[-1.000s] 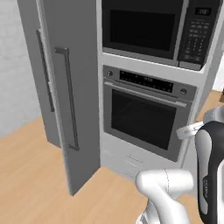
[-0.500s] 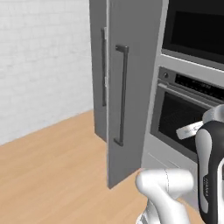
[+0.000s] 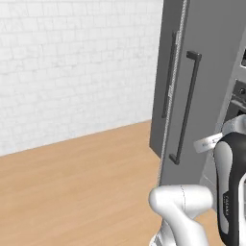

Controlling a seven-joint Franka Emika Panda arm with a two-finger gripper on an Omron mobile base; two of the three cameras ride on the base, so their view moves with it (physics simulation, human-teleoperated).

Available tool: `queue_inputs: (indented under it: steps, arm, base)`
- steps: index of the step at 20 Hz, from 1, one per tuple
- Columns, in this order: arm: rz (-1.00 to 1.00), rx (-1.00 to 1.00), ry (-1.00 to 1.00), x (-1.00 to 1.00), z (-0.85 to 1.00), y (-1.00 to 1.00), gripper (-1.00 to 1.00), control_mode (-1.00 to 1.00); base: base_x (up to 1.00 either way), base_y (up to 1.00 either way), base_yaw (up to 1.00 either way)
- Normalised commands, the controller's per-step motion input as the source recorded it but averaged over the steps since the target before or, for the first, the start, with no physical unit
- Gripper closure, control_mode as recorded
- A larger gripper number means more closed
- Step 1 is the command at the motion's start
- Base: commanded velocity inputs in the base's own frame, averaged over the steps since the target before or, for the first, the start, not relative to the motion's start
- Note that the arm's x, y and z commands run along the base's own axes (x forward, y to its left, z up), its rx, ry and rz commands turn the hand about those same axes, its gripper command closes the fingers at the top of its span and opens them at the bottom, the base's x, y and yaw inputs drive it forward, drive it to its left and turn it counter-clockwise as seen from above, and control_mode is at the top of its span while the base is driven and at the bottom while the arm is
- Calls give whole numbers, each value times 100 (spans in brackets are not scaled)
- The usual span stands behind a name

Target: Place one bell pepper and one fish in each tupperware on the nearby counter, to pack two identical lunches.

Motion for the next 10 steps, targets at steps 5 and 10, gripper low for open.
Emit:
queue_inputs:
  steps: [5, 10]
  arm:
    - [0, 0, 0, 0, 0, 0, -100, 100]
    - [0, 0, 0, 0, 0, 0, -100, 100]
  base:
    - [40, 100, 11]
    - [95, 100, 4]
